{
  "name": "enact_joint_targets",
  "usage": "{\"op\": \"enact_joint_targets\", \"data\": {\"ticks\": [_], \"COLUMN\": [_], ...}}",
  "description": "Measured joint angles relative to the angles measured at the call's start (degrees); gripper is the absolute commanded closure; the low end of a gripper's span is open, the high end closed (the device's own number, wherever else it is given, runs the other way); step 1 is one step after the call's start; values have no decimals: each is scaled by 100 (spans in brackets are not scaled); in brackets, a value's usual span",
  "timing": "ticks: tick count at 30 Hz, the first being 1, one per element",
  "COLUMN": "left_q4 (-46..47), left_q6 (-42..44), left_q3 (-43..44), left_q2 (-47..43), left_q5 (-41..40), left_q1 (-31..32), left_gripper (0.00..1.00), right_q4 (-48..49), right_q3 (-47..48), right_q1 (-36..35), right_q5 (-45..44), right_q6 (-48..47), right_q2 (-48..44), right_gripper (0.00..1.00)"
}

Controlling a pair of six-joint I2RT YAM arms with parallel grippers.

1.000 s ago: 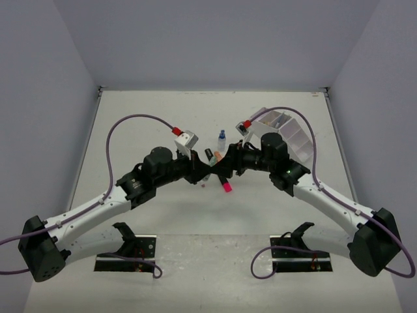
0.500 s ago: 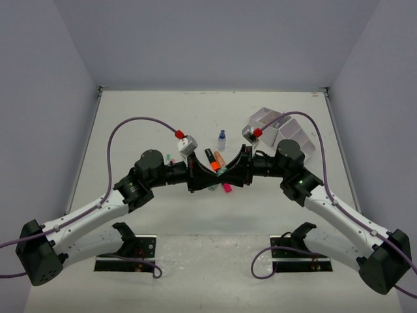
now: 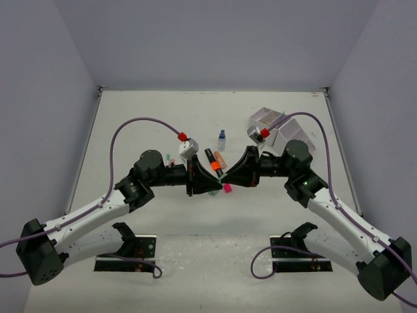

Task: Sort the stationery into containers
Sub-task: Place the stationery in the storage box.

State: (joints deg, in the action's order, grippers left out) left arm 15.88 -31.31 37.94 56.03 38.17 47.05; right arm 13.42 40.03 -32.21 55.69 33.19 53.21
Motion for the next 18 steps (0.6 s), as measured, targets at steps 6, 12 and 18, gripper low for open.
{"op": "enact_joint_targets", "data": {"ticks": [6, 12, 18], "left_q4": [30, -617, -2806], "left_q6": [12, 96, -100], "left_q3": [-5, 241, 1263], "left_q2": [3, 130, 168], "left_q5": [75, -261, -3133], "left_q1": [-3, -23, -168], "left_gripper": [24, 0, 0], "right_q4": [35, -421, -1781], "right_q3": [0, 113, 791], "right_q1": [7, 147, 683], "right_q5": [94, -425, -2453], "right_q6": [-21, -137, -429], "right_q2": [-2, 68, 362], "right_gripper": [100, 100, 100]}}
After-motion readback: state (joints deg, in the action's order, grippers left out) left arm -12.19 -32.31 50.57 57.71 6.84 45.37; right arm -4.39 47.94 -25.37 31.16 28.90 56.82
